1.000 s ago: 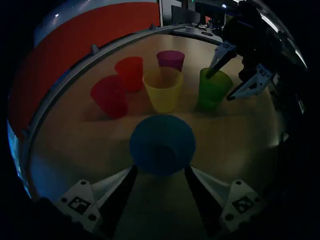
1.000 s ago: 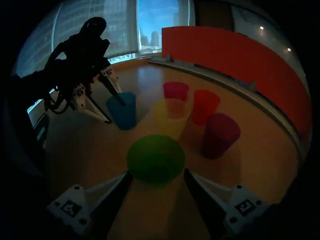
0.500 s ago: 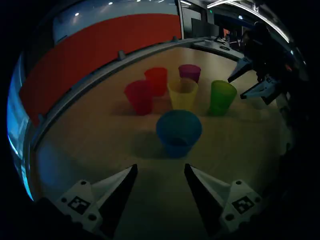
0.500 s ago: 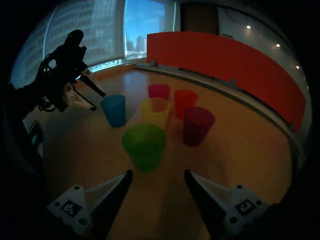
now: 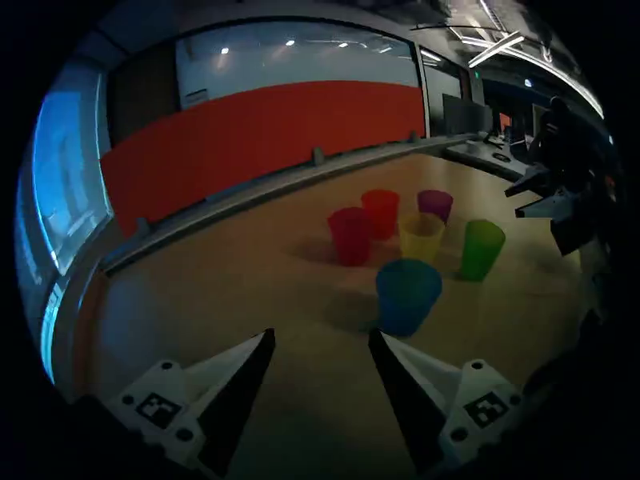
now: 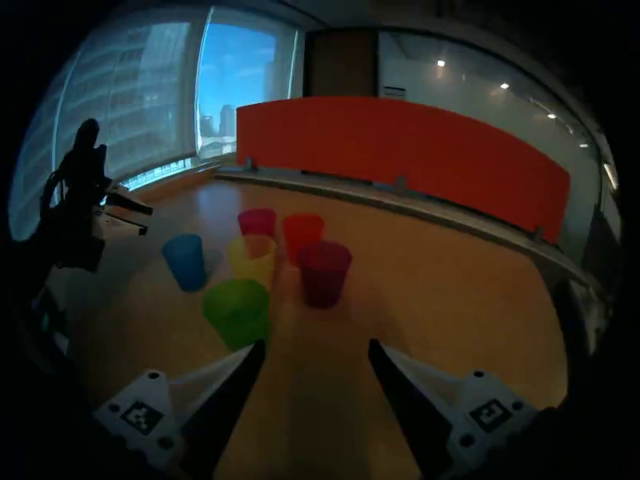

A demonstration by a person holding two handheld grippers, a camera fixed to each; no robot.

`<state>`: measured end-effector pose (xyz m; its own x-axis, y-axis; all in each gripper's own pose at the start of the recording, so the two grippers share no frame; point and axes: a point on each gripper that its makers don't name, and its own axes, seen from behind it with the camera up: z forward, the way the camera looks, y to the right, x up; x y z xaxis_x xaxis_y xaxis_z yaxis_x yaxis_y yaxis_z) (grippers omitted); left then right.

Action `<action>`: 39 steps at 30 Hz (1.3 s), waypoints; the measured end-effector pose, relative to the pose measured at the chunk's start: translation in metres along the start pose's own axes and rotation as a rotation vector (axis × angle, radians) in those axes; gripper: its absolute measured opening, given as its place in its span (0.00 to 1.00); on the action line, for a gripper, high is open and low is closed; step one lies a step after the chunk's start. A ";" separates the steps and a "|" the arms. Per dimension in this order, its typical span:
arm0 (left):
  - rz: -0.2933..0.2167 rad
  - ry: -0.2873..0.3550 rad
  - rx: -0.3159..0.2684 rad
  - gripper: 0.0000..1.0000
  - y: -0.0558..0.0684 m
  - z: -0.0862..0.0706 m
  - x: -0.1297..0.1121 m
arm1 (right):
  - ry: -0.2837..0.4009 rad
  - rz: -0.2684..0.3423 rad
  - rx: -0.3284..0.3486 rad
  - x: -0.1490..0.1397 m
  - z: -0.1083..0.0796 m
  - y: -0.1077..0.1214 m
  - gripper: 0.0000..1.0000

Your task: Pour water

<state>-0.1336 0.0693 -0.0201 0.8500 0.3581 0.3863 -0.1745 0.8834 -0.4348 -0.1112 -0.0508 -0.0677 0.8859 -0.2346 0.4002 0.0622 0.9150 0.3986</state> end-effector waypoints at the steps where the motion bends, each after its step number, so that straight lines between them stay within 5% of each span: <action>1: -0.008 0.014 0.013 0.87 -0.002 -0.002 0.002 | 0.012 0.003 -0.013 0.003 -0.001 0.002 1.00; 18: -0.176 0.311 0.273 0.87 -0.045 -0.036 0.040 | 0.231 0.097 -0.287 0.046 -0.002 0.046 1.00; 33: -0.247 0.447 0.354 0.87 -0.048 -0.050 0.056 | 0.430 0.203 -0.454 0.082 -0.019 0.070 1.00; 39: -0.228 0.482 0.380 0.87 -0.045 -0.054 0.065 | 0.442 0.214 -0.469 0.082 -0.019 0.071 0.99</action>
<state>-0.0431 0.0363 -0.0195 0.9986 0.0515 -0.0116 -0.0518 0.9981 -0.0336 -0.0250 0.0015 -0.0221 0.9994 0.0323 0.0158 -0.0307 0.9953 -0.0923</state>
